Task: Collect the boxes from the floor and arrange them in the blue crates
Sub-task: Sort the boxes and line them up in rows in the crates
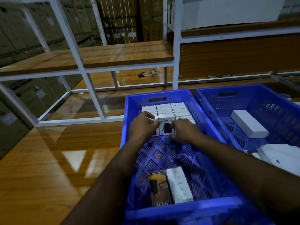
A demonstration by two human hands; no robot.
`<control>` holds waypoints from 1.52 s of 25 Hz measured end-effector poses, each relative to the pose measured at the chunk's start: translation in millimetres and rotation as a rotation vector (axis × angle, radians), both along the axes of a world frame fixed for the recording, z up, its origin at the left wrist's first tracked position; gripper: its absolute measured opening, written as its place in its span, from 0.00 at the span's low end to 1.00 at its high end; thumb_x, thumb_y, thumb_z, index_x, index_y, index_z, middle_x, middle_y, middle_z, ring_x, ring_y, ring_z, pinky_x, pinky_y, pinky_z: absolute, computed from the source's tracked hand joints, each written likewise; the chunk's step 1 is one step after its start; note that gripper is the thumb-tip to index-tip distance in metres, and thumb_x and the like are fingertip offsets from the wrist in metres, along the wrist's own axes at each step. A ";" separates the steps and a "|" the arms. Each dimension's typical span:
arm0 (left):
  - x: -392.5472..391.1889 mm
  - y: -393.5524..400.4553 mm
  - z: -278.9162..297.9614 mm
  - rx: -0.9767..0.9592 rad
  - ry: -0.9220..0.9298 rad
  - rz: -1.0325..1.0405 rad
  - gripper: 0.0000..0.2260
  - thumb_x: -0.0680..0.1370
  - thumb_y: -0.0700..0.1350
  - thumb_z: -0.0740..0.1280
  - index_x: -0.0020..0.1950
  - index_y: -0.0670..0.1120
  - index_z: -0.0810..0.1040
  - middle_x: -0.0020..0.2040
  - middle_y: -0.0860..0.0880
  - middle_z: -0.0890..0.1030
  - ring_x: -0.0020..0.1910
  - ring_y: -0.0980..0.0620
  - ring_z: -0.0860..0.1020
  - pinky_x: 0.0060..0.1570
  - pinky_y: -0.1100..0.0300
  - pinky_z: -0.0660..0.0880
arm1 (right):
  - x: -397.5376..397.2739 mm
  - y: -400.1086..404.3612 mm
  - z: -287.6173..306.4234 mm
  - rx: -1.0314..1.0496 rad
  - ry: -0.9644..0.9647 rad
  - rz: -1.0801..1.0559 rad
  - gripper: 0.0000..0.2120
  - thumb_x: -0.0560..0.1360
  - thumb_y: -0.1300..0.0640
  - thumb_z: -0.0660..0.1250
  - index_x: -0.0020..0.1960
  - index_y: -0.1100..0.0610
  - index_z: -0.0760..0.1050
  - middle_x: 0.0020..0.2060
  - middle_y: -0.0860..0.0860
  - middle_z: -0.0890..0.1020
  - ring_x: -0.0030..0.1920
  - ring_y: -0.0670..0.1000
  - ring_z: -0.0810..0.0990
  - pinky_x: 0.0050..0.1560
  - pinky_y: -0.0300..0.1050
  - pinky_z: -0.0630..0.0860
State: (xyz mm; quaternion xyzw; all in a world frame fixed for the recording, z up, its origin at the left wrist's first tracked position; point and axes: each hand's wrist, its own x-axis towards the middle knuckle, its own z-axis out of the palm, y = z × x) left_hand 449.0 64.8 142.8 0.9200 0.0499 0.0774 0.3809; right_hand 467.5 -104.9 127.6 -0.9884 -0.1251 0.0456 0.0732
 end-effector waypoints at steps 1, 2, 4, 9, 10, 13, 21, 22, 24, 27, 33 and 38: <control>-1.3 2.8 0.2 0.023 0.035 -0.022 0.14 0.76 0.54 0.73 0.57 0.49 0.77 0.41 0.56 0.81 0.48 0.51 0.82 0.51 0.50 0.79 | -8.7 1.5 2.4 0.070 0.187 0.076 0.18 0.76 0.48 0.69 0.62 0.55 0.77 0.57 0.53 0.79 0.57 0.55 0.77 0.53 0.48 0.76; -2.8 5.1 -0.5 0.041 0.061 -0.037 0.14 0.76 0.53 0.73 0.58 0.49 0.77 0.42 0.55 0.82 0.48 0.50 0.82 0.51 0.51 0.79 | -19.1 3.8 3.3 0.085 0.373 0.181 0.15 0.77 0.50 0.68 0.60 0.56 0.79 0.53 0.51 0.80 0.52 0.52 0.78 0.50 0.44 0.76; -5.4 8.0 -2.4 0.056 0.077 -0.045 0.14 0.77 0.53 0.73 0.58 0.48 0.77 0.44 0.53 0.82 0.47 0.50 0.82 0.50 0.52 0.79 | -39.9 12.6 -3.0 0.013 0.673 0.361 0.14 0.80 0.52 0.66 0.62 0.58 0.78 0.47 0.49 0.78 0.45 0.49 0.76 0.42 0.39 0.73; -9.1 6.6 -9.6 0.073 0.073 -0.038 0.10 0.77 0.53 0.72 0.53 0.50 0.78 0.45 0.51 0.82 0.50 0.48 0.81 0.51 0.52 0.79 | -47.4 18.8 -23.3 -0.088 0.804 0.362 0.11 0.78 0.52 0.69 0.52 0.57 0.71 0.40 0.51 0.75 0.39 0.51 0.71 0.37 0.45 0.69; -9.1 6.1 -11.5 0.080 0.087 -0.045 0.09 0.77 0.53 0.72 0.52 0.50 0.79 0.46 0.50 0.83 0.50 0.48 0.81 0.51 0.50 0.79 | -47.0 15.8 -21.6 -0.105 0.800 0.345 0.11 0.78 0.50 0.69 0.49 0.57 0.72 0.39 0.51 0.75 0.38 0.52 0.71 0.37 0.45 0.68; -10.0 4.4 -14.0 0.084 0.115 -0.072 0.10 0.77 0.53 0.72 0.52 0.49 0.80 0.45 0.51 0.81 0.51 0.47 0.81 0.52 0.50 0.79 | -46.1 8.0 -16.5 -0.160 0.781 0.293 0.18 0.77 0.48 0.69 0.57 0.62 0.76 0.49 0.58 0.79 0.41 0.52 0.72 0.32 0.40 0.70; -13.0 -1.0 -15.9 0.079 0.194 -0.141 0.13 0.76 0.54 0.73 0.55 0.47 0.79 0.43 0.50 0.78 0.50 0.45 0.81 0.54 0.50 0.79 | -30.0 -5.4 -5.7 0.334 0.438 -0.090 0.13 0.72 0.55 0.72 0.54 0.58 0.76 0.51 0.57 0.81 0.42 0.52 0.76 0.38 0.44 0.72; -12.8 -2.0 -16.4 0.079 0.223 -0.156 0.16 0.76 0.54 0.73 0.58 0.46 0.78 0.43 0.49 0.79 0.49 0.45 0.81 0.53 0.49 0.79 | -26.3 -7.6 -3.8 0.457 0.382 -0.157 0.13 0.71 0.55 0.73 0.52 0.56 0.75 0.50 0.55 0.79 0.43 0.52 0.76 0.39 0.44 0.73; -12.1 -3.4 -19.3 0.045 0.302 -0.216 0.26 0.74 0.54 0.76 0.65 0.44 0.74 0.53 0.45 0.82 0.53 0.45 0.81 0.56 0.47 0.79 | -18.3 -12.0 -1.3 0.674 0.289 -0.246 0.14 0.70 0.56 0.75 0.51 0.55 0.73 0.51 0.54 0.77 0.47 0.54 0.77 0.41 0.45 0.73; -13.4 -7.7 -20.8 -0.067 0.400 -0.327 0.46 0.69 0.57 0.79 0.78 0.45 0.59 0.74 0.44 0.69 0.70 0.43 0.72 0.66 0.48 0.73 | -13.4 -14.4 4.1 1.007 0.257 -0.330 0.14 0.71 0.61 0.72 0.55 0.57 0.73 0.50 0.55 0.79 0.41 0.51 0.76 0.35 0.42 0.71; -11.7 -21.7 -30.8 -0.040 0.240 -0.320 0.44 0.70 0.62 0.76 0.77 0.45 0.58 0.73 0.45 0.67 0.69 0.44 0.71 0.66 0.45 0.73 | -10.3 -10.4 9.8 1.320 0.236 -0.449 0.16 0.69 0.63 0.72 0.56 0.56 0.74 0.47 0.54 0.81 0.40 0.50 0.77 0.37 0.42 0.74; -11.0 -28.5 -13.0 -0.463 0.299 -0.189 0.16 0.82 0.54 0.62 0.66 0.47 0.73 0.62 0.45 0.76 0.57 0.47 0.77 0.56 0.52 0.77 | -6.7 -11.3 12.3 1.517 0.279 -0.413 0.14 0.76 0.47 0.70 0.54 0.56 0.77 0.50 0.53 0.84 0.49 0.53 0.83 0.42 0.47 0.80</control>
